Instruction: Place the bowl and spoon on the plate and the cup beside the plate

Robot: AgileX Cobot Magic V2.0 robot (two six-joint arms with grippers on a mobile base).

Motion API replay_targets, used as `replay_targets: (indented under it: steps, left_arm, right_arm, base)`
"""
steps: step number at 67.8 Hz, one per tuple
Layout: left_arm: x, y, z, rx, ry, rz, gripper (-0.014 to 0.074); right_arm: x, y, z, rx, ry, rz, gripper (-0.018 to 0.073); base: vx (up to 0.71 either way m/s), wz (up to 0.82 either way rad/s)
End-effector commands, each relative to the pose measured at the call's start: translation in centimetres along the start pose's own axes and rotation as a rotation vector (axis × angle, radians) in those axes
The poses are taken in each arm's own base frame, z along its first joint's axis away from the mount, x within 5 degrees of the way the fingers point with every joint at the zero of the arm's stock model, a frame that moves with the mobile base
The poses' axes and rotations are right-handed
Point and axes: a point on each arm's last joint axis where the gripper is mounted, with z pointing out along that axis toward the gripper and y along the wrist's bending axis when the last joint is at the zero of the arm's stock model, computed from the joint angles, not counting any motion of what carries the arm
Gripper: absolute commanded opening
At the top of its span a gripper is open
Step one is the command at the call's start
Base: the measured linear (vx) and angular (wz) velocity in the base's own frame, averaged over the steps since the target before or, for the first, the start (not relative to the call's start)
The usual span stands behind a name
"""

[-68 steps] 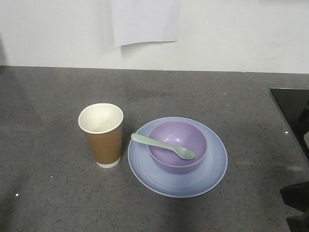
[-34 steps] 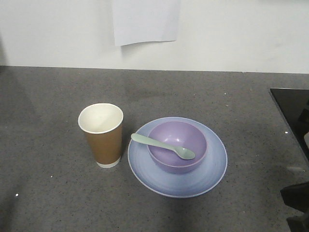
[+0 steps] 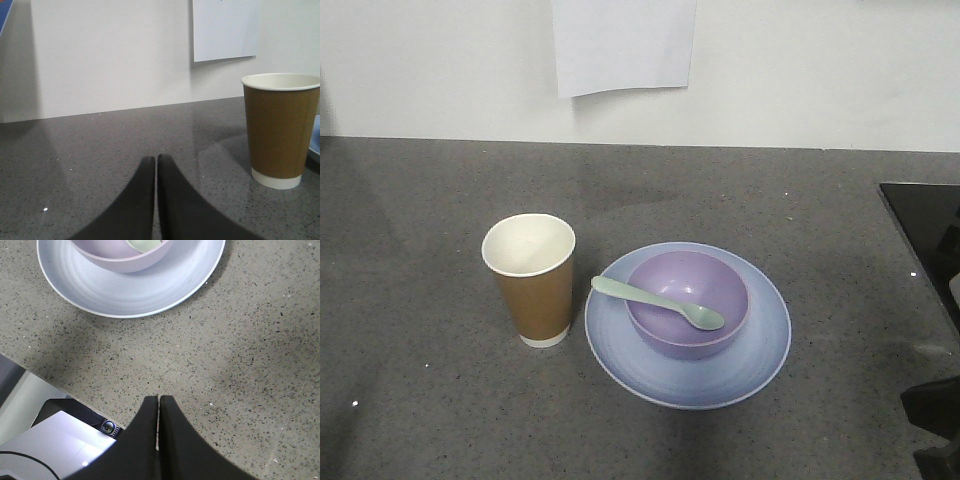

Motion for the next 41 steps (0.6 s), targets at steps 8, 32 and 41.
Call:
replay_targets:
  steps: [8,32,41]
  left_arm:
    - [-1.58,0.04,-0.21,0.002,-0.106,-0.015,-0.0008]
    - [-1.58,0.04,-0.21,0.002,-0.106,-0.015,-0.0008]
    - [-1.58,0.04,-0.21,0.002,-0.106,-0.015,-0.0008]
  right_arm:
    - [-0.78,0.04,-0.64,0.003,-0.067,-0.006,-0.0008]
    - [-0.78,0.04,-0.64,0.003,-0.067,-0.006,-0.0008]
    - [-0.79,0.04,-0.64,0.003,-0.068,-0.006,-0.0008]
  base:
    - [0.0,0.0]
    - [0.0,0.0]
    - [0.0,0.0]
